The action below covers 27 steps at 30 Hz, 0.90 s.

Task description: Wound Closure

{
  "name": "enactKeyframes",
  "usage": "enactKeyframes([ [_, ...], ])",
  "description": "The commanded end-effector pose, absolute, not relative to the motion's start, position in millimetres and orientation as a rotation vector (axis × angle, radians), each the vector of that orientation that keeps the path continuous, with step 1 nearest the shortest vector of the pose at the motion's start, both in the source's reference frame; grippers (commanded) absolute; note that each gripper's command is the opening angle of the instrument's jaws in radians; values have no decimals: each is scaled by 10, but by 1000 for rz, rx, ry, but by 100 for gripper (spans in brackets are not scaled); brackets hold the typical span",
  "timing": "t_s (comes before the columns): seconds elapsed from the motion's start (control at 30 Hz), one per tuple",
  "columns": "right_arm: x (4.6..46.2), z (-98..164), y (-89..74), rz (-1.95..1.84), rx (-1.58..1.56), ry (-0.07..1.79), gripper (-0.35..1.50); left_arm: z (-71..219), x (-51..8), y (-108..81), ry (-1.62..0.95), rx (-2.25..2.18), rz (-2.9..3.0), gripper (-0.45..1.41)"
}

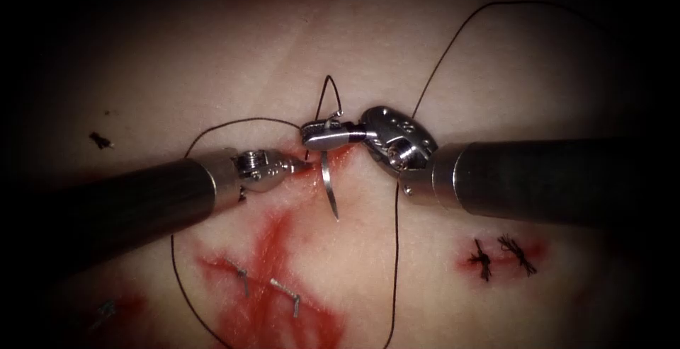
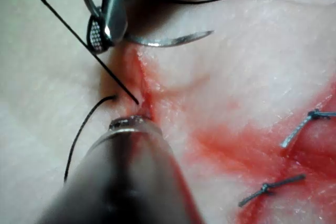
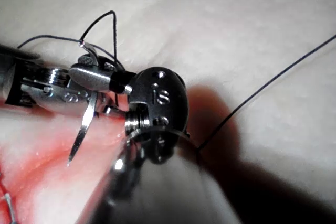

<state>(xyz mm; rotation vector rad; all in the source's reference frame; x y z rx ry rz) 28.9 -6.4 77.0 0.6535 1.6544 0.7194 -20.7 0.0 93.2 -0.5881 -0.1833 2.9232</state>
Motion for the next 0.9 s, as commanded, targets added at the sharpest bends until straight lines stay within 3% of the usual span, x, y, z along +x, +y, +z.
enactKeyframes([
  [0.03, 296, 776, -67, 718, 652, 1657, -35, 941, -213, 0, -218, -570, 2931, 10],
  [0.2, 294, 779, -63, 702, 629, 1664, -35, 942, -216, -7, -373, -561, 2949, 24],
  [0.27, 293, 781, -61, 678, 595, 1678, -35, 939, -217, -9, -437, -568, 2948, 51],
  [0.3, 292, 786, -60, 651, 552, 1702, -35, 933, -217, -11, -481, -568, 2950, 74],
  [0.4, 294, 799, -63, 589, 466, 1725, -35, 922, -217, -10, -505, -575, 2939, 81],
  [0.7, 310, 840, -73, 400, 221, 1750, -35, 916, -219, -11, -510, -596, 2914, 73],
  [0.9, 316, 853, -68, 265, 41, 1656, -35, 914, -219, -17, -518, -604, 2891, 54],
])
